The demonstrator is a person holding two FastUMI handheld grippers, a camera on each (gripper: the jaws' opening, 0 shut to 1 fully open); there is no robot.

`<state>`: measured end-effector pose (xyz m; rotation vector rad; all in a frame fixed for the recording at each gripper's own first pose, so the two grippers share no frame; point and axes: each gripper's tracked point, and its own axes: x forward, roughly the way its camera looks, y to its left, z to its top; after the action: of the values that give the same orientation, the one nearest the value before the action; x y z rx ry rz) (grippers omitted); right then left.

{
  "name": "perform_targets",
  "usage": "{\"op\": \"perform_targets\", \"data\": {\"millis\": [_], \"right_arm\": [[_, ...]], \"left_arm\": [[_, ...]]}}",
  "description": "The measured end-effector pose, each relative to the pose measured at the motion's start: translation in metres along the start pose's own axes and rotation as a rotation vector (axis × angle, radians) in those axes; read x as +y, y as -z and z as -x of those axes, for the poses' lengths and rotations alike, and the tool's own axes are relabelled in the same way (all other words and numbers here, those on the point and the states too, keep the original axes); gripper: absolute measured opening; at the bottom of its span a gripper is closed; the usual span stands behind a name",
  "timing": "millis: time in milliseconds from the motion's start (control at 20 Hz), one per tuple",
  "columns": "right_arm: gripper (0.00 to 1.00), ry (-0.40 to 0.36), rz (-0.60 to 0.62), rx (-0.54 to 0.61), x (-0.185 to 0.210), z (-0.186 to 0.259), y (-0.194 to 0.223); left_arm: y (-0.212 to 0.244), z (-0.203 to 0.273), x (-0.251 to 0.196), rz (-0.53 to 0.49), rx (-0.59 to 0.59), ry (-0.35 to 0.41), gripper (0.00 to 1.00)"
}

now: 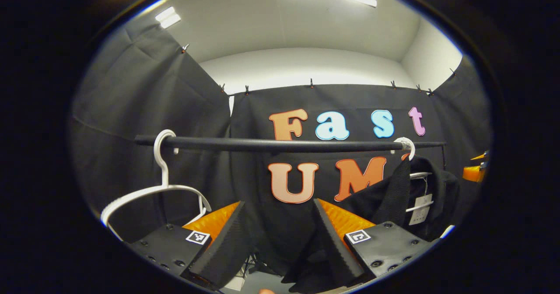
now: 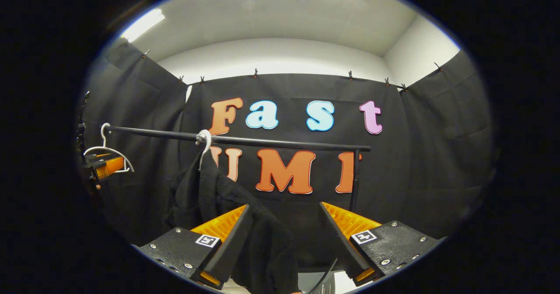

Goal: Grasp the clothes on the hanger with both hands and then place them into the laundry hamper below.

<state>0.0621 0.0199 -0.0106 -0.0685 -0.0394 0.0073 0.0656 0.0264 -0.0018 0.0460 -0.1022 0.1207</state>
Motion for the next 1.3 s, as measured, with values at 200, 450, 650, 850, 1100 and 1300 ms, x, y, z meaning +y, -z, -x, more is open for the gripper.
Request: {"op": "perform_targets", "data": {"millis": [200, 450, 650, 850, 1100, 1300], "right_arm": [[0.94, -0.011, -0.017, 0.095, 0.008, -0.009, -0.013], [0.94, 0.002, -0.113, 0.204, 0.010, 0.018, 0.005], [0.94, -0.004, -0.153, 0.224, 0.035, 0.051, 0.037], [0.94, -0.059, -0.165, 0.263, 0.081, 0.060, 0.074], [0.94, -0.038, -0.147, 0.247, 0.100, 0.029, 0.087], [0.94, -0.014, -0.141, 0.243, 0.109, -0.005, 0.095]], "left_arm": [[-0.035, -0.012, 0.000, -0.070, 0.036, -0.013, 0.93], [-0.046, 0.001, -0.014, -0.139, 0.084, 0.014, 0.97], [-0.022, 0.029, -0.033, -0.104, 0.109, 0.066, 0.99], [0.022, 0.051, -0.040, -0.050, 0.191, 0.068, 0.97], [0.042, 0.057, -0.034, -0.003, 0.210, 0.051, 0.96], [0.045, 0.055, -0.037, -0.008, 0.196, 0.054, 0.98]]}}
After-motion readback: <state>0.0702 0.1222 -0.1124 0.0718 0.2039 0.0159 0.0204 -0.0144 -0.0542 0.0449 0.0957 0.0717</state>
